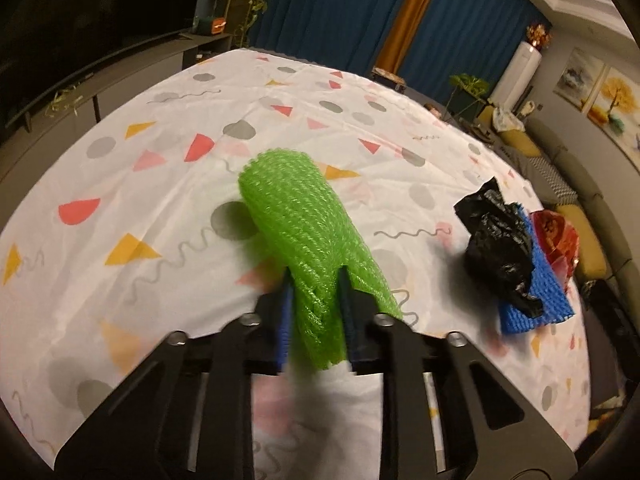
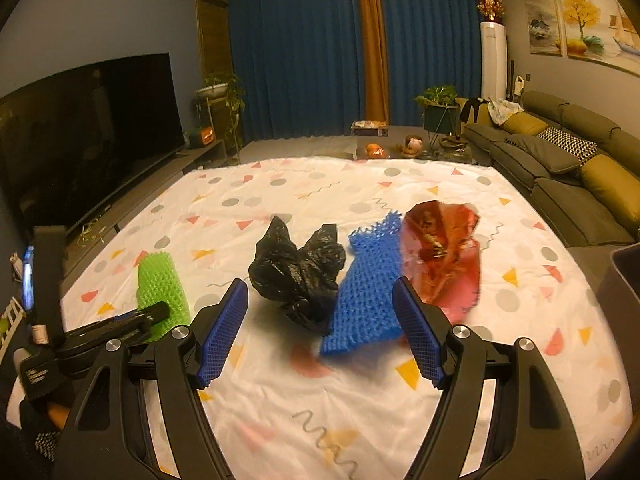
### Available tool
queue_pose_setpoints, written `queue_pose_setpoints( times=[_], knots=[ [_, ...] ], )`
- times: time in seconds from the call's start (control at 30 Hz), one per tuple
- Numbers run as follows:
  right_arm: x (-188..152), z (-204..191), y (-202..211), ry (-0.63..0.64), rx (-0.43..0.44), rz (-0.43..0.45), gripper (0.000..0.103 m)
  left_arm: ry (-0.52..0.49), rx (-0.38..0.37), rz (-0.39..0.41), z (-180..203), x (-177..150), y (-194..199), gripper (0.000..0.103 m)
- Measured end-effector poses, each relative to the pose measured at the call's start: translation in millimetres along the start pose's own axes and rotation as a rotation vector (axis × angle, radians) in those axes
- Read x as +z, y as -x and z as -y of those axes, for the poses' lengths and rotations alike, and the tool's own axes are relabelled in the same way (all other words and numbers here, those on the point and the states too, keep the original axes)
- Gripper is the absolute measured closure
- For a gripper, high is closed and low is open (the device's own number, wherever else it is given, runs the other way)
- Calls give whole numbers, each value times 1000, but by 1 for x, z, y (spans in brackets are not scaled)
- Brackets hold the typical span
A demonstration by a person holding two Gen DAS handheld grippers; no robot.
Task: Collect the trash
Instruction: 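Grasp the green foam net sleeve with the left tool while the right tool grasps the black bag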
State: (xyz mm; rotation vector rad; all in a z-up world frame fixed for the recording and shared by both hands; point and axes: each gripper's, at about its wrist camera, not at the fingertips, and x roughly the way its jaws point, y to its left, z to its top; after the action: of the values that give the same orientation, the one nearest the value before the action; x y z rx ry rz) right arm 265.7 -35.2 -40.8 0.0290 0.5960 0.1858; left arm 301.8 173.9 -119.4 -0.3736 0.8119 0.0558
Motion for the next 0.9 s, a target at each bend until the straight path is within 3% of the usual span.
queue_pose_setpoints(
  times=[0.1,0.23,0.37,0.7,0.9],
  knots=[
    [0,-5,-14,18,-3,-26,41,-33,-16,20,5,0,3,94],
    [-2,-6,-33,10,-3,-52,41,-51,-24,76,9,1,18,94],
    [0,-7,-46,7,-3,-60,41,-49,14,161,6,5,35,94],
    [1,-17,-79,27,-7,-114,42,-78,93,208,4,10,42,94],
    [0,-19,-87,42,-11,-151,63,-68,98,205,0,11,41,94]
  ],
)
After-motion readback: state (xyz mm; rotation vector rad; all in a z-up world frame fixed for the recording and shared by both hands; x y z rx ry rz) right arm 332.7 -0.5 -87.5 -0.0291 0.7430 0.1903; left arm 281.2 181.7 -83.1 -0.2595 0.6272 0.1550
